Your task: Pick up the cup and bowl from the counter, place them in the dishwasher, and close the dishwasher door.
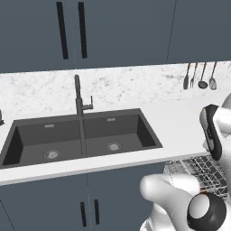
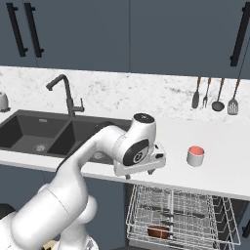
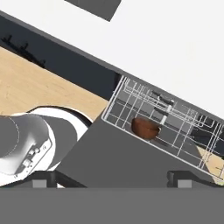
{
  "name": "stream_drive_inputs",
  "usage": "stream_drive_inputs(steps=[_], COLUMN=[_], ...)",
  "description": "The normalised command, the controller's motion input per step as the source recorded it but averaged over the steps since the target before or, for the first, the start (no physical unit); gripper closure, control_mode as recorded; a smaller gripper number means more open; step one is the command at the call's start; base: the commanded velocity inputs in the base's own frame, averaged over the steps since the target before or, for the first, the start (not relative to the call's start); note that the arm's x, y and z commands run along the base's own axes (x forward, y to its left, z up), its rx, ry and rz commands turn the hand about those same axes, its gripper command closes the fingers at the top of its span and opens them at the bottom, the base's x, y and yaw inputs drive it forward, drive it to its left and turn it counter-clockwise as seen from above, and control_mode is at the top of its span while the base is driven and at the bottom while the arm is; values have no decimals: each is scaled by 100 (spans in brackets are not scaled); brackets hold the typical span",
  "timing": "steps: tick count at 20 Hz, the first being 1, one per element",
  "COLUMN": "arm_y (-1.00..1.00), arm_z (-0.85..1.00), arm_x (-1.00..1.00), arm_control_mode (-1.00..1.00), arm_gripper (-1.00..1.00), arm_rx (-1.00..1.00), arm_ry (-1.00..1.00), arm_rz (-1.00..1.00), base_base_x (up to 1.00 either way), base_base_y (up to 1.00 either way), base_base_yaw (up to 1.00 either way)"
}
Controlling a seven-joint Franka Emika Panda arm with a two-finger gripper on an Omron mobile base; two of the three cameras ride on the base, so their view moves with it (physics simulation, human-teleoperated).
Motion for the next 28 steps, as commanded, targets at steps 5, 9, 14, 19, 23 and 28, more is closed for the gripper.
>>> stream_drive_inputs(steps=[5,9,14,19,23,28], arm_y=[-14,-2,-5,-4,-36,-50], arm_z=[3,7,13,12,0,1], arm_x=[29,18,33,40,28,21], arm_control_mode=[-100,-100,-100,-100,-100,-100], arm_gripper=[-100,-100,-100,-100,-100,-100], arm_rx=[-5,-7,-8,-11,-4,0], arm_ry=[-18,-19,0,2,4,12], arm_rz=[0,-1,-8,-12,-6,-3], base_base_x=[0,0,0,0,0,0], base_base_y=[0,0,0,0,0,0], base_base_yaw=[0,0,0,0,0,0])
